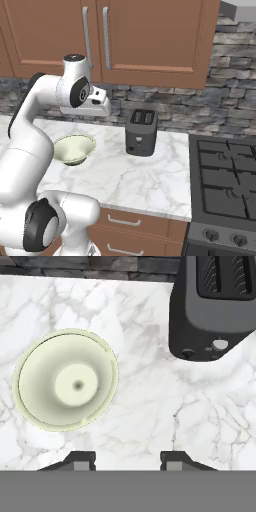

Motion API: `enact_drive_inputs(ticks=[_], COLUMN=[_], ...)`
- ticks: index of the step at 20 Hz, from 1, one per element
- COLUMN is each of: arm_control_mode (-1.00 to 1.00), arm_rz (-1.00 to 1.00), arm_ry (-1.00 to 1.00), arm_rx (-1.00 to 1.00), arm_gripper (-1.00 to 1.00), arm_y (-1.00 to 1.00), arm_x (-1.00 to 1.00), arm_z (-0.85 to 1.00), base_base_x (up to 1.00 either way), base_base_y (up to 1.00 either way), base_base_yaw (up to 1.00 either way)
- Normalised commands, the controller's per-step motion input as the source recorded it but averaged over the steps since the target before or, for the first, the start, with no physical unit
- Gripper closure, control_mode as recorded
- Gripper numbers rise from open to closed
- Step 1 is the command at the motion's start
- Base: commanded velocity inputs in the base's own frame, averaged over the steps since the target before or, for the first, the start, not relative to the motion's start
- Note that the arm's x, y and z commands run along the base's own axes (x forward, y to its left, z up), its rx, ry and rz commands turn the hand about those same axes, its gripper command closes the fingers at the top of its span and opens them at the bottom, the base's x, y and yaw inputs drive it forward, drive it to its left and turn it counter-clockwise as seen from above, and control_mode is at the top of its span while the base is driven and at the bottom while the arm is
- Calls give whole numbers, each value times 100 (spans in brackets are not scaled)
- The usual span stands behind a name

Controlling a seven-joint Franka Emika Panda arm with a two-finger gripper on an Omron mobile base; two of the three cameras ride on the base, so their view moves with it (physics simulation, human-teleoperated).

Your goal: Open the cabinet and setup a tea strainer by placing it in the bowl upright.

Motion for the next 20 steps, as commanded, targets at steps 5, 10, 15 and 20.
enact_drive_inputs(ticks=[5, 10, 15, 20], arm_control_mode=[-100, -100, -100, -100], arm_rz=[0, 0, 0, -3], arm_ry=[0, -22, -59, -21], arm_rx=[0, 4, 13, -1], arm_gripper=[-100, -100, -100, -100], arm_y=[0, 1, -11, -19], arm_x=[-15, -39, -10, 1], arm_z=[0, 15, 81, 89], base_base_x=[0, 0, 0, 0], base_base_y=[0, 0, 0, 0], base_base_yaw=[0, 0, 0, 0])
